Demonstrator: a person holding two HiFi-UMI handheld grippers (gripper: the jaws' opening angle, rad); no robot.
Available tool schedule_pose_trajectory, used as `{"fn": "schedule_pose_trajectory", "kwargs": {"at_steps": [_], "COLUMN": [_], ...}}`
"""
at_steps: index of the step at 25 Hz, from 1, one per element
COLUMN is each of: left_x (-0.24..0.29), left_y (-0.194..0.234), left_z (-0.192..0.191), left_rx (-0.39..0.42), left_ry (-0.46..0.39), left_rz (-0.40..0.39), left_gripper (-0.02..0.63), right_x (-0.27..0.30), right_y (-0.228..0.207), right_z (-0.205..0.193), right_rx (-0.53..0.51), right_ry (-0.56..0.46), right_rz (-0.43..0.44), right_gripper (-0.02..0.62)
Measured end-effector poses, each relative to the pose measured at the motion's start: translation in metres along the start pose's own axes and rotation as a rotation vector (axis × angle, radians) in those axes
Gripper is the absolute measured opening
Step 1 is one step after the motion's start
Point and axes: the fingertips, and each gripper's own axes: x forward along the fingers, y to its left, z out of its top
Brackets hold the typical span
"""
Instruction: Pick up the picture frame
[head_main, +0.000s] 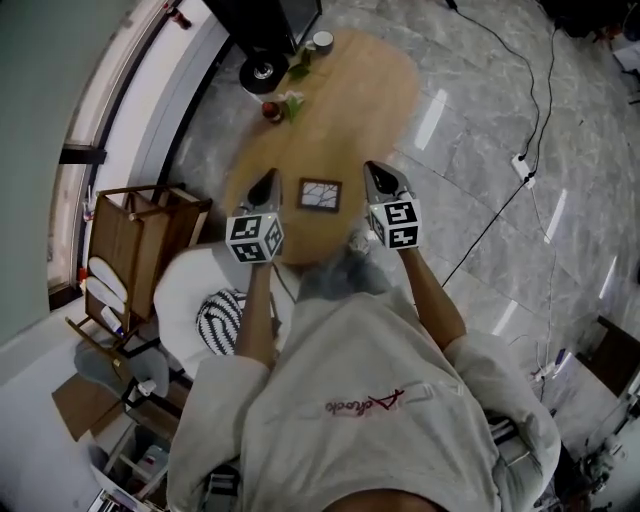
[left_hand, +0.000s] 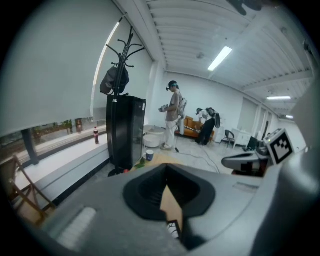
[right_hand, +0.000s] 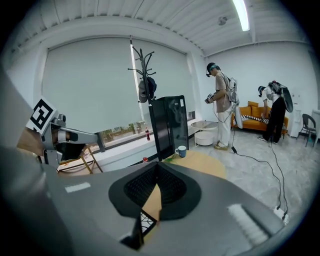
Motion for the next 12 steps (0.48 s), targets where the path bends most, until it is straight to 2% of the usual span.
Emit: {"fn": "schedule_pose_trajectory", "kwargs": {"at_steps": [12], "left_x": [0.025], "left_y": [0.055], "left_z": [-0.088], "left_rx": [-0.041], "left_ry": [0.152], "left_rz": [-0.076], "left_gripper": [0.002], "right_x": [0.039], "right_y": [0.029], "right_z": [-0.079], "right_rx": [0.074], "right_ry": [0.118], "right_rz": [-0.083], "right_gripper": [0.005]}}
